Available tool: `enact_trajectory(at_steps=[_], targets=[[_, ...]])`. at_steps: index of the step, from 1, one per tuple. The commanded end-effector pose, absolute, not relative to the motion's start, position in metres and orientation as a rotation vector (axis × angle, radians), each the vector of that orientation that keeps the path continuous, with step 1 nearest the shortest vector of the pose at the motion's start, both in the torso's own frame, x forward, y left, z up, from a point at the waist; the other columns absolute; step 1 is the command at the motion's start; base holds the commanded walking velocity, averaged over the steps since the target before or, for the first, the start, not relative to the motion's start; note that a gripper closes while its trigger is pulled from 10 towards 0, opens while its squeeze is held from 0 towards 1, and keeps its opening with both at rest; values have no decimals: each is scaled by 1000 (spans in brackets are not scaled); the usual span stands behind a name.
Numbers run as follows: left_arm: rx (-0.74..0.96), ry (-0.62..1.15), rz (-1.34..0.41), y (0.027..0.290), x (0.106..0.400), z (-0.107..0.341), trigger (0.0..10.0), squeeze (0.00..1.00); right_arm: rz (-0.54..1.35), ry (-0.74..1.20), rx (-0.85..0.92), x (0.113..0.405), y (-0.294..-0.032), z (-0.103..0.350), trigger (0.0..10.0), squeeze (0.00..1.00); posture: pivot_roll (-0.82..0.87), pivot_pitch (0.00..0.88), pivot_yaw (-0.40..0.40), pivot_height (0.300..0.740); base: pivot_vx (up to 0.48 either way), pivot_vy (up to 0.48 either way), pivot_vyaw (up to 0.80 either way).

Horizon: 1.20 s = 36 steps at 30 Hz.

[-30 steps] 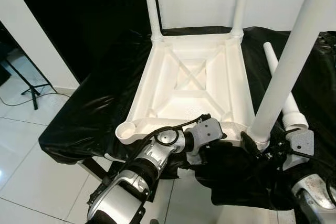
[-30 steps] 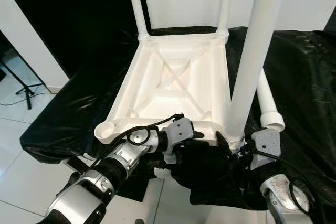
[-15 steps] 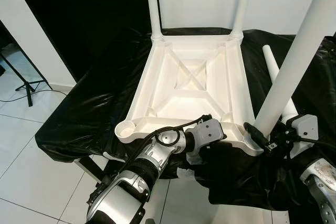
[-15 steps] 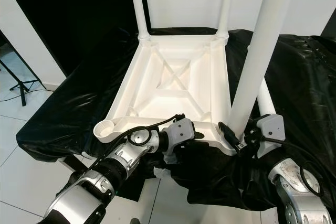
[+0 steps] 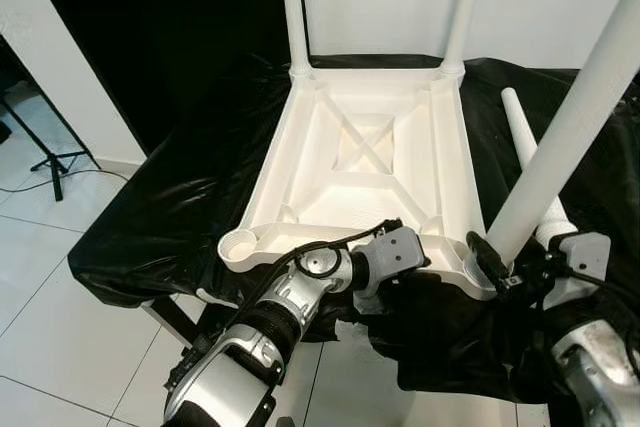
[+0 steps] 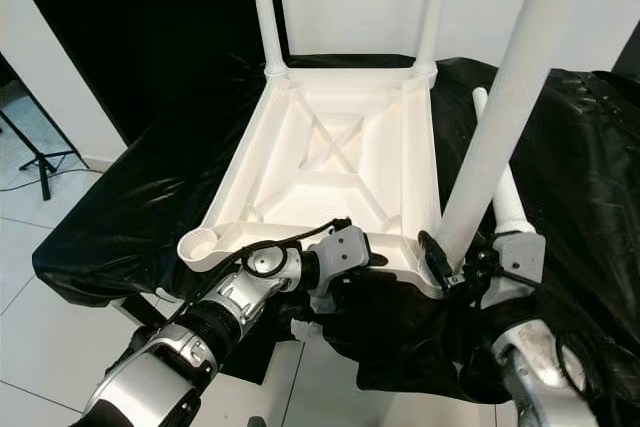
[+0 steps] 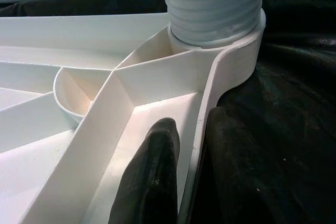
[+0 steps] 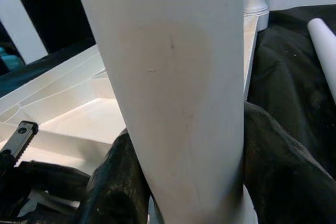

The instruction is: Building children table

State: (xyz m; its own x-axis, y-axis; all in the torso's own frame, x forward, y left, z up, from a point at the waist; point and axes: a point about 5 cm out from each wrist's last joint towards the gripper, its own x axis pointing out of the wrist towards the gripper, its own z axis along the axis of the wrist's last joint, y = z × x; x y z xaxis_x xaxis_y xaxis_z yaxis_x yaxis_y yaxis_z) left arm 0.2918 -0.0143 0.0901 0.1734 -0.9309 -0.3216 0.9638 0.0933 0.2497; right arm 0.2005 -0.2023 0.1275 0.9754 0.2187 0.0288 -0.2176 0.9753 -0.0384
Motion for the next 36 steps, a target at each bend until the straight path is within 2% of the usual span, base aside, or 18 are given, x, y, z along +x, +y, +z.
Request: enact_trajectory(at_steps=[1,12,13,25,36], targets=[[457,210,-1357,-1,290,69,10000,0,288,71,70,192,-184,106,0,0,69,0,29,740,0,0,0],[455,222,-1357,1,287,64,10000,0,279,80,72,192,-184,104,0,0,72,0,15,740,0,0,0],[451,227,-1357,2,285,62,10000,0,262,88,74,192,-186,104,10000,0,67,0,19,740,0,0,0],[453,229,-1359,3,287,63,10000,0,156,89,115,197,-183,97,10000,0,79,0,43,740,0,0,0],[462,228,-1339,5,290,64,10000,0,178,91,131,202,-179,94,10000,0,112,0,37,740,0,0,0]])
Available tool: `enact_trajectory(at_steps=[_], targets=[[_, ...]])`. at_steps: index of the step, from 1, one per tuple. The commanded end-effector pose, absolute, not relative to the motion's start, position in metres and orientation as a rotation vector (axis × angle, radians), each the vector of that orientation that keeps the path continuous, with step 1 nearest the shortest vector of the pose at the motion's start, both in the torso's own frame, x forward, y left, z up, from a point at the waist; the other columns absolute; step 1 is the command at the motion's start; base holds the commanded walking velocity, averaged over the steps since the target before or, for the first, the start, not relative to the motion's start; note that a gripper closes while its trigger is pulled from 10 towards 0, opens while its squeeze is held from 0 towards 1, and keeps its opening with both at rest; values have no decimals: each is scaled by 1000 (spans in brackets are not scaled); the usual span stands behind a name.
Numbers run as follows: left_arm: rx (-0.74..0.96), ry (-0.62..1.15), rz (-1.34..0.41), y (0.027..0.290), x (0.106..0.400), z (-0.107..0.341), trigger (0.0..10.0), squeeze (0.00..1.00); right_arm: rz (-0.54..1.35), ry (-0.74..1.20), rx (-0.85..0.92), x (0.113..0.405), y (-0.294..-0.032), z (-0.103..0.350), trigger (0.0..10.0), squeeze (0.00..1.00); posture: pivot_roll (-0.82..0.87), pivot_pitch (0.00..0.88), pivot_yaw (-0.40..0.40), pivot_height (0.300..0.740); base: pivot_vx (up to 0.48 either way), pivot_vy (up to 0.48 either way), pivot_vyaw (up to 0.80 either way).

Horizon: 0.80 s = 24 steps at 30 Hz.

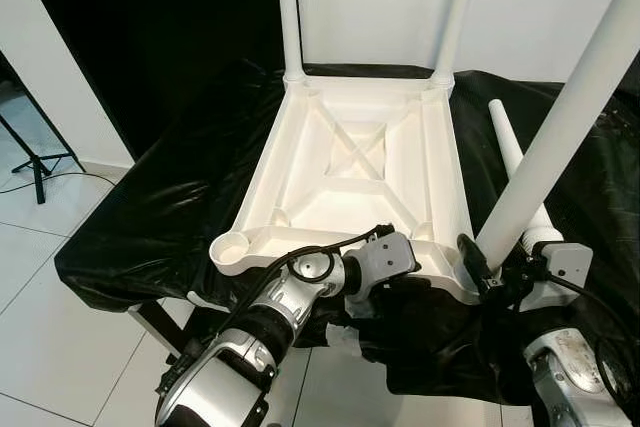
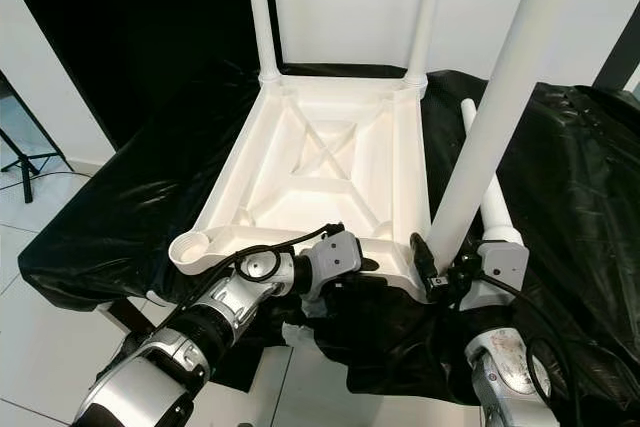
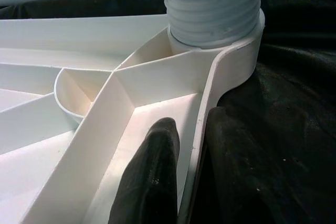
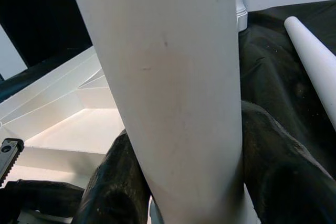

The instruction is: Building children table

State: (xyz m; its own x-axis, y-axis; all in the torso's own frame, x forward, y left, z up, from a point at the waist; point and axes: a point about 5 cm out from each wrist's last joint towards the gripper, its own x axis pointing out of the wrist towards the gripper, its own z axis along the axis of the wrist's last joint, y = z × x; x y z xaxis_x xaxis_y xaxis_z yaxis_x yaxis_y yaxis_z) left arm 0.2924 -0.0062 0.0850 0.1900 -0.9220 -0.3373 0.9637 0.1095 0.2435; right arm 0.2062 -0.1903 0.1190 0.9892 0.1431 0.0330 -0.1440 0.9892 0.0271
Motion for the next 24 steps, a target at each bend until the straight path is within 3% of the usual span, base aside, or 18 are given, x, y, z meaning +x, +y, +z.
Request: enact_trajectory(at_steps=[1,4,5,10,11,17,19,24], targets=[[462,228,-1339,5,290,64,10000,0,178,91,131,202,-179,94,10000,0,112,0,37,740,0,0,0],[462,225,-1339,5,289,64,10000,0,180,92,114,202,-179,92,10000,0,104,0,36,740,0,0,0],[467,227,-1339,6,289,63,10000,0,171,68,110,203,-179,95,10000,1000,108,0,37,740,0,0,0],[475,228,-1342,6,289,63,10000,0,151,28,128,204,-178,100,10000,1000,116,0,33,740,0,0,0],[476,227,-1342,5,289,63,10000,0,152,22,135,204,-178,100,10000,0,116,0,32,740,0,0,0],[475,224,-1343,4,288,63,10000,0,192,13,122,204,-177,103,10000,0,113,0,31,740,0,0,0],[473,227,-1363,2,285,61,10000,0,359,-1,-20,206,-183,109,10000,0,82,0,54,740,0,0,0],[479,230,-1384,0,282,59,10000,0,442,9,-102,208,-193,111,10000,0,73,0,61,740,0,0,0]])
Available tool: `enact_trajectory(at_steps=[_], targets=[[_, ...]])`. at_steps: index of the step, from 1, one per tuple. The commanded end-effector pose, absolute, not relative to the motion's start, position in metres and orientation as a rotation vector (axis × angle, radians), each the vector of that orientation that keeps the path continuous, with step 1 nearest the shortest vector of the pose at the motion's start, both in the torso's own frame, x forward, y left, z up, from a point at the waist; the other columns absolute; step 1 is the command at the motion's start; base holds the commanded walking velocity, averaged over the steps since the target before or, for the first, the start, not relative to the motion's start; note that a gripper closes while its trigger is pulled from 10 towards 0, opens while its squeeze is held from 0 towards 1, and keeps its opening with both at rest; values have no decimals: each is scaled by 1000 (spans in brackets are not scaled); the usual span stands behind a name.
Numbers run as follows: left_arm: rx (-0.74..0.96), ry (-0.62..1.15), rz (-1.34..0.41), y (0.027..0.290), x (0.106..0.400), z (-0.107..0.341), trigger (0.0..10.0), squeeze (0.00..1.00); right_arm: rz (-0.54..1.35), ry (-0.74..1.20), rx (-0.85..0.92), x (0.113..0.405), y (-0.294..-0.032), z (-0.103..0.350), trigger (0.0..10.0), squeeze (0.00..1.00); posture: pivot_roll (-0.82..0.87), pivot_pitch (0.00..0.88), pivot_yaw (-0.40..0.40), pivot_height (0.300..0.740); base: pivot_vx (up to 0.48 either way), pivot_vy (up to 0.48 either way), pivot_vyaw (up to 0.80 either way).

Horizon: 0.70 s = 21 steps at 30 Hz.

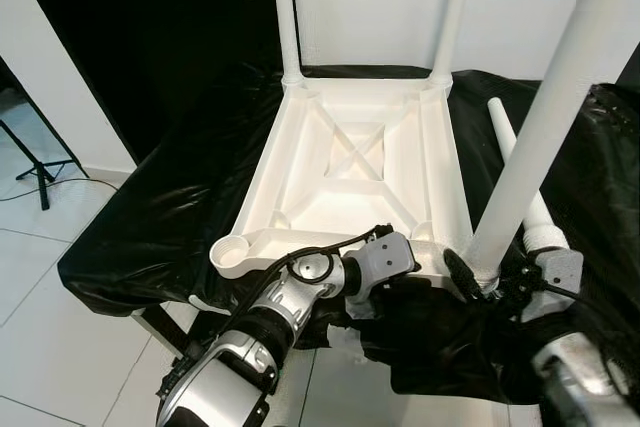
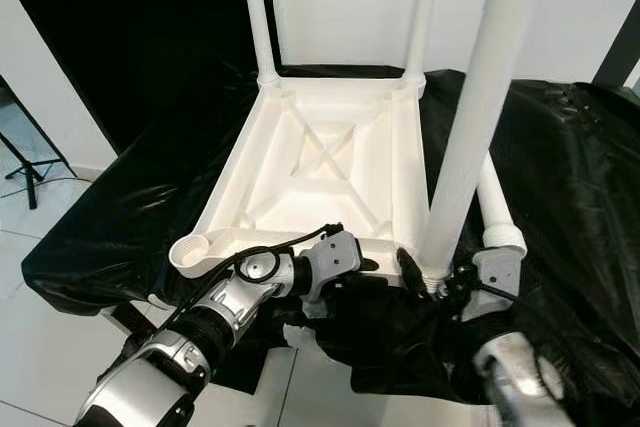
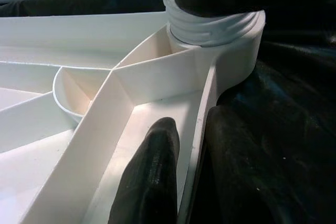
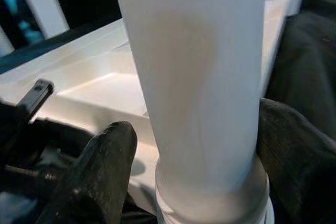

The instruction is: Building children table

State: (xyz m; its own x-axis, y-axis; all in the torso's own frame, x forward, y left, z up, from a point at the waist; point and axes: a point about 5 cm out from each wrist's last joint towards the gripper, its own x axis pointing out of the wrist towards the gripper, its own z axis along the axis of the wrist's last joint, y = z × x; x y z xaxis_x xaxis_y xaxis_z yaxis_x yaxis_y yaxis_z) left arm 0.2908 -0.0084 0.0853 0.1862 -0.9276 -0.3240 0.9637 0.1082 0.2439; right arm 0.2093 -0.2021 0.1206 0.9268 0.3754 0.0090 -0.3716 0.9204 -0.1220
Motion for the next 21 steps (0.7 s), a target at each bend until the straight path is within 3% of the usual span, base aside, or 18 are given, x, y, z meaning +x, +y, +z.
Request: enact_trajectory(at_steps=[1,7,8,13,21], targets=[[479,230,-1384,0,282,59,10000,0,442,9,-102,208,-193,111,10000,0,73,0,61,740,0,0,0],[485,222,-1403,-4,283,62,10000,0,483,59,-155,210,-215,111,10000,0,54,0,66,740,0,0,0],[485,221,-1405,-6,283,63,10000,0,502,73,-170,209,-219,111,0,0,49,0,66,740,0,0,0],[481,216,-1414,-10,281,63,10000,0,543,132,-172,204,-226,106,0,0,39,0,64,740,0,0,0],[476,202,-1413,-13,284,67,10000,0,434,94,-53,200,-214,101,0,0,43,0,68,740,0,0,0]])
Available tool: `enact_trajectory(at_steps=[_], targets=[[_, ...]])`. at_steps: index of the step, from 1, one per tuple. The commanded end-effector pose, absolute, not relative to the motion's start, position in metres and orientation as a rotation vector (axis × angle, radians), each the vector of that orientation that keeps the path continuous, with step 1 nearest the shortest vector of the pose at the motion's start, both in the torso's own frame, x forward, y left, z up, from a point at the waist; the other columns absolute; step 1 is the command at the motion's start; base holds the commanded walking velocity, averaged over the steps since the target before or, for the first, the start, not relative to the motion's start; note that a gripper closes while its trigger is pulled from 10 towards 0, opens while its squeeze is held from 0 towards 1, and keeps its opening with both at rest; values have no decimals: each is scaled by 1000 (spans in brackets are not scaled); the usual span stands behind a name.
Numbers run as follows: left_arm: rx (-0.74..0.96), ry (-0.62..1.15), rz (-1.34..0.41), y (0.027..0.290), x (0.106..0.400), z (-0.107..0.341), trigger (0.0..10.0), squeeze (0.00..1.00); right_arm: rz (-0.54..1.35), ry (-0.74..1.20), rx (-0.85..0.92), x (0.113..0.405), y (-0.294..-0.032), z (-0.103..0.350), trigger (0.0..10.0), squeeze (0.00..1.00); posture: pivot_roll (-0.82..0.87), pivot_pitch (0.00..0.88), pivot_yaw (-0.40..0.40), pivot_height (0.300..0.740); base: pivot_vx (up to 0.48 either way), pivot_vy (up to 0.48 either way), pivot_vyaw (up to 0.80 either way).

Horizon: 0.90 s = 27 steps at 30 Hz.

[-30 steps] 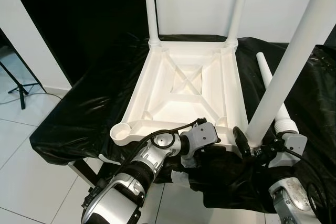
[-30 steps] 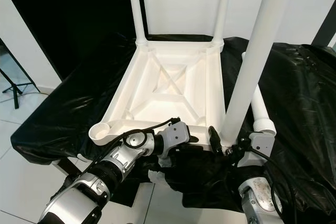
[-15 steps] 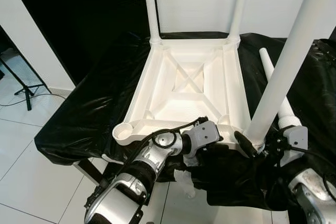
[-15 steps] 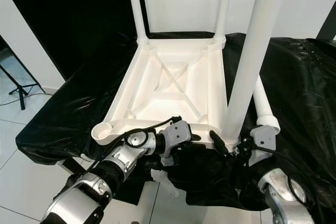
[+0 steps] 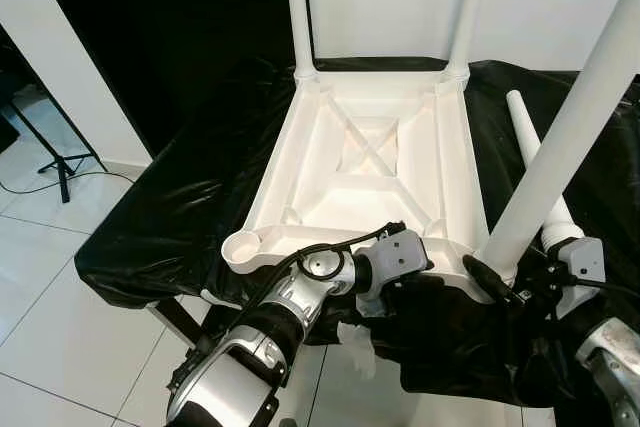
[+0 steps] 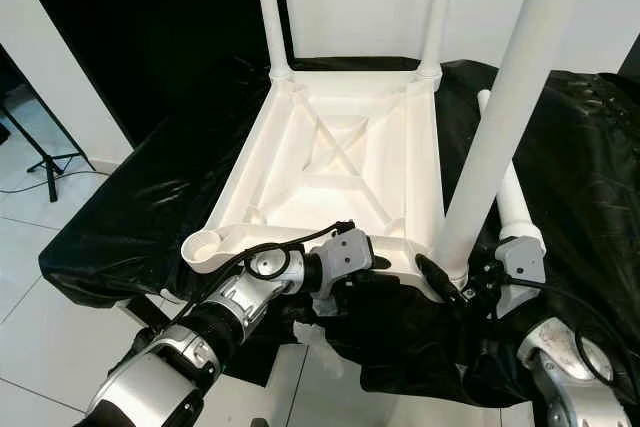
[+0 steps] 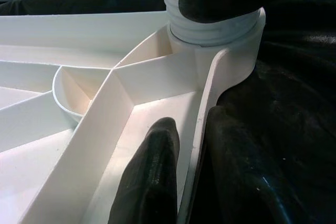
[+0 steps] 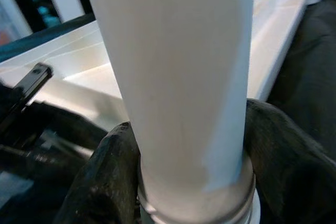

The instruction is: Building children table

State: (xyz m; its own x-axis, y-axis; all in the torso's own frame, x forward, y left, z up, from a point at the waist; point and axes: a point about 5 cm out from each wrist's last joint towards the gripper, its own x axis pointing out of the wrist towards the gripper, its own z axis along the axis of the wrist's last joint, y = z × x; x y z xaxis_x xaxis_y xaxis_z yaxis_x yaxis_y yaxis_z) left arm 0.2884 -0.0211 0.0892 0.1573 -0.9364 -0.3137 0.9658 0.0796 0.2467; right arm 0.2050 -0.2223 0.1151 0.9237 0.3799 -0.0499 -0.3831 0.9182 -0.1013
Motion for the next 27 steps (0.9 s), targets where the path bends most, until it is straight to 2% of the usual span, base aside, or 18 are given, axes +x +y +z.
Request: enact_trajectory(at_steps=[1,2,3,5,12,13,14,17,18,22,23,25,27], targets=[[476,201,-1415,-12,283,67,10000,0,292,45,-39,200,-214,102,0,0,48,0,67,740,0,0,0],[477,201,-1417,-12,283,67,10000,0,140,13,-20,195,-212,100,0,0,54,0,65,740,0,0,0],[477,201,-1417,-12,283,67,10000,0,140,13,-20,195,-212,100,0,0,54,0,65,740,0,0,0],[477,203,-1420,-10,282,66,10000,0,-26,-4,-3,181,-204,95,0,0,58,0,65,740,0,0,0],[483,216,-1417,-5,282,63,10000,0,-189,-1,4,177,-208,90,0,0,69,0,71,740,0,0,0],[487,221,-1420,-4,281,62,10000,0,-183,-2,-6,178,-207,90,4510,0,68,0,72,740,0,0,0],[490,224,-1423,-3,281,61,10000,0,-173,-3,-26,179,-208,92,10000,0,68,0,73,740,0,0,0],[493,226,-1425,-3,280,60,10000,0,-164,-4,-40,180,-208,92,10000,0,66,0,75,740,0,0,0],[494,228,-1428,-3,280,60,10000,0,-121,-16,-42,183,-207,95,10000,1000,61,0,78,740,0,0,0],[498,231,-1441,-4,278,58,10000,0,21,-59,-78,194,-209,104,10000,1000,50,0,79,740,0,0,0],[500,232,-1446,-5,276,57,10000,0,61,-81,-116,200,-213,110,10000,0,44,0,81,740,0,0,0],[504,234,-1454,-6,275,56,10000,0,152,-105,-185,209,-219,118,10000,0,42,0,81,740,0,0,0],[504,234,-1454,-6,275,56,10000,0,152,-105,-185,209,-219,118,10000,0,42,0,81,740,0,0,0]])
